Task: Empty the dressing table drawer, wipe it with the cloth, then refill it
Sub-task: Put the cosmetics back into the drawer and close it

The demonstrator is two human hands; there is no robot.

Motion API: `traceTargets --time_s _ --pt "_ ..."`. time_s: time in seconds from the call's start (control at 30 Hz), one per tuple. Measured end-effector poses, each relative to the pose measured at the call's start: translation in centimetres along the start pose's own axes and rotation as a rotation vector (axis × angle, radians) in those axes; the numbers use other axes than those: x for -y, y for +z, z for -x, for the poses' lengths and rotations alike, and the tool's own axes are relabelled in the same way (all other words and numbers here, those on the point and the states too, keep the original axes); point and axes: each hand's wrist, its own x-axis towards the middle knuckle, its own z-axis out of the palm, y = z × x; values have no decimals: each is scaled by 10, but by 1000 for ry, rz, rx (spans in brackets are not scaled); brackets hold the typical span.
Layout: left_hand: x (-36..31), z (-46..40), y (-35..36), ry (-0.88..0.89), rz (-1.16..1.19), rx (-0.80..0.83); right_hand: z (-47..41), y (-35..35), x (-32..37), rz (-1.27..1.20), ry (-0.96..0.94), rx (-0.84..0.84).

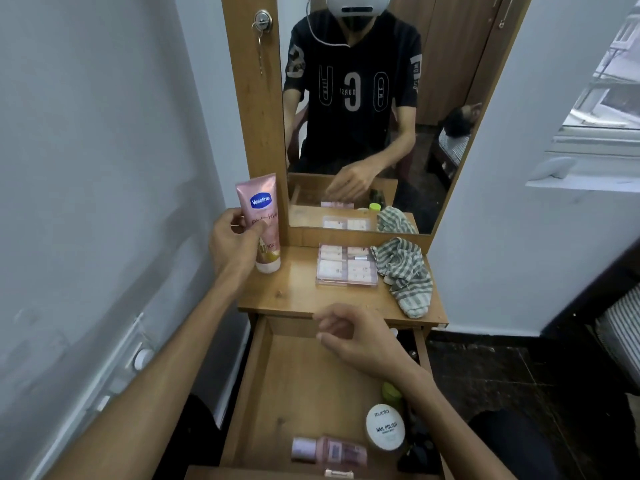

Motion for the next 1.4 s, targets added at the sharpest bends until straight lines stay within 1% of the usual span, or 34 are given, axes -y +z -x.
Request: traceTargets --time_s 0.13,0.2,0.27,0.33,0.43,0.63,0.73,0.83,0.97,1.07,1.13,1.2,1.27,1.33,1.4 --pt "-9 21 -23 -35 85 127 -5 9 9 -158 40 -186" --pt "-12 39 -33 -55 77 217 -4 15 14 -241 60 -210" --pt "-10 61 -40 -74 62 336 0 20 19 -345 98 -168" --pt "-5 84 -46 -100 15 470 5 29 21 -432 124 -86" --pt "12 112 -55 -172 -64 660 19 44 20 -492 195 3" --pt "41 143 -63 -283 -335 787 47 72 6 -447 464 182" --pt "42 151 -63 -250 -506 780 46 86 -1 -480 544 220" --pt "48 152 -63 -198 -589 758 36 91 -4 -452 563 269" --pt "51 158 -58 -25 -750 643 26 91 -4 -382 588 325" --pt "51 165 -51 94 -923 634 25 93 1 -345 599 335" --pt "55 166 -49 115 -993 633 23 96 2 -317 613 312" --pt "56 166 -46 135 -1023 611 22 99 -1 -281 610 299" --pt "54 168 -44 182 -1043 574 22 100 -7 -108 534 304" --pt "51 166 -40 232 -1008 536 22 101 -7 33 480 297" --pt "46 158 -35 254 -924 486 23 103 -4 95 454 284"
